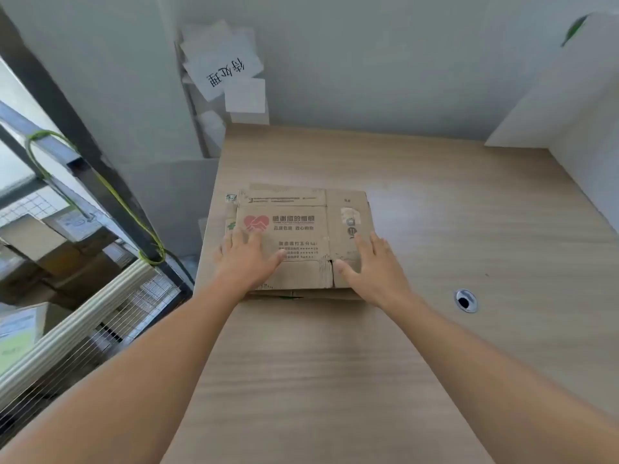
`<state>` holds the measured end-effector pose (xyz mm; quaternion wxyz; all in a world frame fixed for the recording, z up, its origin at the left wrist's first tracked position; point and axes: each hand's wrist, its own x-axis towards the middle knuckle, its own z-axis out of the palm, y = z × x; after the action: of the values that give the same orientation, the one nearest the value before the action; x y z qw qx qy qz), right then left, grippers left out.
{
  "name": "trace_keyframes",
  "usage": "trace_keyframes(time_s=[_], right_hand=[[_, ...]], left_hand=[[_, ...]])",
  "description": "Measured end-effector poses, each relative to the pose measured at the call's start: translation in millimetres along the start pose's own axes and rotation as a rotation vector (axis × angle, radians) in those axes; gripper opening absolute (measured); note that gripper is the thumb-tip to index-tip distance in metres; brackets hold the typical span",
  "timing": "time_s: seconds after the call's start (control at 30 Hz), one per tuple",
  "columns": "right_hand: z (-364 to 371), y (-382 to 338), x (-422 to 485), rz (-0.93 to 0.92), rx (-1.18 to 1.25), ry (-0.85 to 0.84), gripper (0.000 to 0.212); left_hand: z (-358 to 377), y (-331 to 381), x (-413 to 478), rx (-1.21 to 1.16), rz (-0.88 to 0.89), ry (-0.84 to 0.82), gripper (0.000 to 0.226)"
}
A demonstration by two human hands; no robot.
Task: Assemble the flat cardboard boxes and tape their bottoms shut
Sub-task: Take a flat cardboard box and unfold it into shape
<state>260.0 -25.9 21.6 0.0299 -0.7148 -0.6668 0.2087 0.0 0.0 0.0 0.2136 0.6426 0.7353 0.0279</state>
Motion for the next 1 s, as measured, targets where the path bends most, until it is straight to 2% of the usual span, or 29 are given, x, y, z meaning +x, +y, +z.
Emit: trace_keyframes(time_s=[0.1,0.27,0.33,0.47,0.6,0.7,0.87,1.0], right_hand=[[10.3,0.6,19.3,0.047,0.003,-0.007,0.085],[26.1,-4.2,27.7,0.08,0.06,0.009,0.087],[24.8,-5.6,23.1,0.089,0.105,0.067,0.084],[14.9,-1.8,2.4,0.095,0.35,0.163,0.074],[5.4,12.5,-39.9,0.077,0.451,0.113,0.092],[1.8,26.8,-77.0,0.067,0.605,0.102,0.1],[-7.4,61.4,-142.8,-0.007,0.935,-0.026,0.096],[-10.2,96.8,-201.9,-0.097,1.112,-0.081,0.092]], left_hand=[[8.8,0.0,9.6,-0.04,-0.016,-0.02,0.084],[12.7,0.5,13.5,-0.142,-0.036,0.052,0.082],[9.9,1.6,8.6,-0.268,-0.053,0.078,0.086],[1.6,2.0,-10.0,-0.526,-0.096,0.111,0.094],[-3.0,10.6,-46.9,-0.654,-0.087,0.158,0.101],[-0.4,23.3,-78.3,-0.671,-0.125,0.098,0.116],[12.8,41.2,-144.5,-0.939,-0.12,-0.056,0.098],[35.2,64.0,-206.1,-1.077,-0.078,-0.144,0.098]])
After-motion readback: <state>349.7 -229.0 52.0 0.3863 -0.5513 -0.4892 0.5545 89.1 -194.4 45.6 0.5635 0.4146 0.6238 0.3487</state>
